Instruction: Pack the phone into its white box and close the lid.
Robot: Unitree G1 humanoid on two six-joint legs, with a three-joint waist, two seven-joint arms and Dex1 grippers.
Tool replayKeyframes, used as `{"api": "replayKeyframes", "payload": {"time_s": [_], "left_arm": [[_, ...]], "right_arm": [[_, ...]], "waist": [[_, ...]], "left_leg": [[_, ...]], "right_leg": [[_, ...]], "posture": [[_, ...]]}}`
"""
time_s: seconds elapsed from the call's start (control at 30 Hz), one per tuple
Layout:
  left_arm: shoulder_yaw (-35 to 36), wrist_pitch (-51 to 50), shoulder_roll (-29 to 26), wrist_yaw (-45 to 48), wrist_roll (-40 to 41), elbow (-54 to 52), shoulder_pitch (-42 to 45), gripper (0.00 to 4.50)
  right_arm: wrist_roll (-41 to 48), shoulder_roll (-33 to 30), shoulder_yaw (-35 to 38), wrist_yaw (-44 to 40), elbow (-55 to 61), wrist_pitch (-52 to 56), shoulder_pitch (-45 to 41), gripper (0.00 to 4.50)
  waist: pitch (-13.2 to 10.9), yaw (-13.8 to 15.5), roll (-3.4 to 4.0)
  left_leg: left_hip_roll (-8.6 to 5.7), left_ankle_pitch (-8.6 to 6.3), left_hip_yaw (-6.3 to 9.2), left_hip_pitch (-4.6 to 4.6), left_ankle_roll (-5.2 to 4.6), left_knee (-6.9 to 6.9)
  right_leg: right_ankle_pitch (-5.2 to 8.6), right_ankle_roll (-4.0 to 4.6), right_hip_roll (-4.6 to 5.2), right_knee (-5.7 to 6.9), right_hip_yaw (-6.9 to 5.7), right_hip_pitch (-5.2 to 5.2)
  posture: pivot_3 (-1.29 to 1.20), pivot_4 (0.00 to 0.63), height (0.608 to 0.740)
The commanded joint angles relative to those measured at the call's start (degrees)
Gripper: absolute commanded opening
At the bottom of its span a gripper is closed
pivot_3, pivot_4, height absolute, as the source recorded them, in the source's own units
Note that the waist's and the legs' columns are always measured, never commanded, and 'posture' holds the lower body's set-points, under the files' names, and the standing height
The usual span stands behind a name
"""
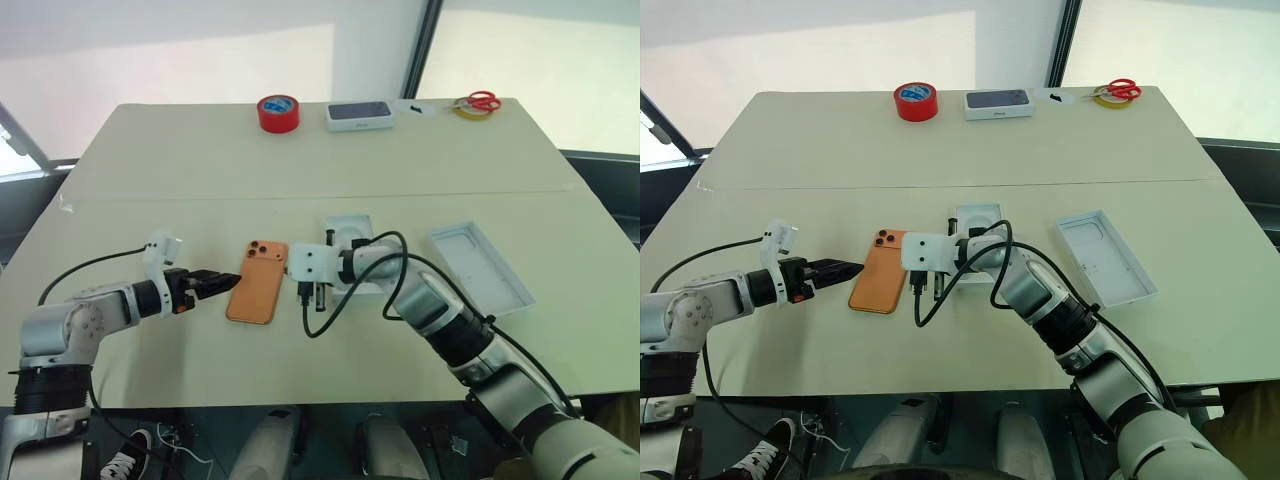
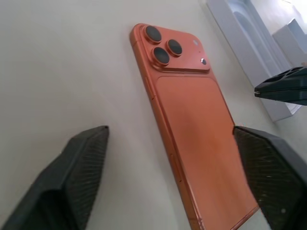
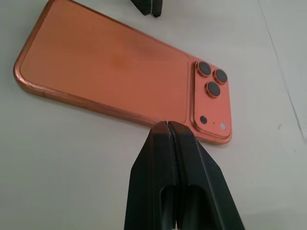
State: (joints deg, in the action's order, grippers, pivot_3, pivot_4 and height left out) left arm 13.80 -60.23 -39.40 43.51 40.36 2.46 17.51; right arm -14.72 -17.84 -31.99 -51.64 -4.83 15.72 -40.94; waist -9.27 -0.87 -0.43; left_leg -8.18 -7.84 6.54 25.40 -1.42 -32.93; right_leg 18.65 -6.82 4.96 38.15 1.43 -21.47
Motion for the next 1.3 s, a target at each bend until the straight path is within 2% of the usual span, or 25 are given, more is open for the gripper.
{"api": "replayKeyframes", "payload": {"time_s": [0.03,0.23,0.47,0.97,1.13,1.23,1.3], "left_arm": [[1.58,-2.98,-0.54,-0.42,1.22,1.12,0.04,4.19],[0.95,-7.48,0.35,-0.87,2.86,2.5,1.54,4.19],[-4.43,-9.11,-0.26,-0.11,0.9,2.38,2.12,4.19],[-4.47,-18.84,10.21,-4.92,3.28,3.13,8.54,4.19],[-2.95,-20.78,11.21,-5.41,3.15,3.87,9.09,4.19],[-4.89,-20.53,11.02,-6.1,1.31,4.02,9.25,4.19],[-2.1,-20.82,12.4,-6.95,2.12,5.06,10.31,4.19]], "right_arm": [[-0.46,0.68,-0.86,-0.64,0.99,-1.25,-0.64,0.0],[-4.16,1.24,-3.4,0.29,-2.17,-2.01,-2.3,0.0],[-6.38,2.52,-4.9,-1.03,-5.03,-1.07,-2.95,0.0],[-6.43,3.48,-3.11,-0.01,-6.8,-2.33,-2.99,0.0],[-6.63,3.41,-2.79,0.33,-6.73,-2.42,-2.79,0.0],[-6.64,3.36,-2.77,0.37,-6.65,-2.48,-2.63,0.0],[-6.77,3.35,-2.87,0.48,-6.66,-2.63,-2.56,0.0]], "waist": [[0.0,-0.07,0.0],[0.01,-0.08,-0.01],[0.03,0.06,0.01],[0.27,0.69,0.08],[0.29,1.06,0.07],[0.29,1.09,0.07],[0.29,1.18,0.07]], "left_leg": [[0.0,0.0,0.0,0.0,0.0,0.0],[0.0,0.0,0.0,0.0,0.01,0.03],[-0.01,0.01,-0.02,-0.02,0.01,0.03],[-0.05,0.01,0.0,-0.05,0.02,0.01],[-0.07,0.01,0.0,-0.06,0.02,0.0],[-0.06,0.01,0.0,-0.06,0.02,0.0],[-0.07,0.01,0.0,-0.06,0.02,0.0]], "right_leg": [[0.0,0.0,0.0,0.0,0.0,0.0],[0.0,0.0,0.0,-0.01,0.0,0.0],[0.0,0.0,0.0,-0.01,0.01,0.01],[0.0,-0.01,0.04,-0.01,-0.02,0.09],[0.0,-0.01,0.04,-0.02,-0.02,0.1],[0.0,-0.01,0.04,-0.02,-0.01,0.1],[0.0,-0.01,0.04,-0.02,-0.01,0.1]], "posture": [[0.0,0.15,0.736],[0.0,0.15,0.736],[0.0,0.15,0.736],[0.0,0.15,0.736],[0.0,0.15,0.736],[0.0,0.15,0.736],[0.0,0.15,0.736]]}}
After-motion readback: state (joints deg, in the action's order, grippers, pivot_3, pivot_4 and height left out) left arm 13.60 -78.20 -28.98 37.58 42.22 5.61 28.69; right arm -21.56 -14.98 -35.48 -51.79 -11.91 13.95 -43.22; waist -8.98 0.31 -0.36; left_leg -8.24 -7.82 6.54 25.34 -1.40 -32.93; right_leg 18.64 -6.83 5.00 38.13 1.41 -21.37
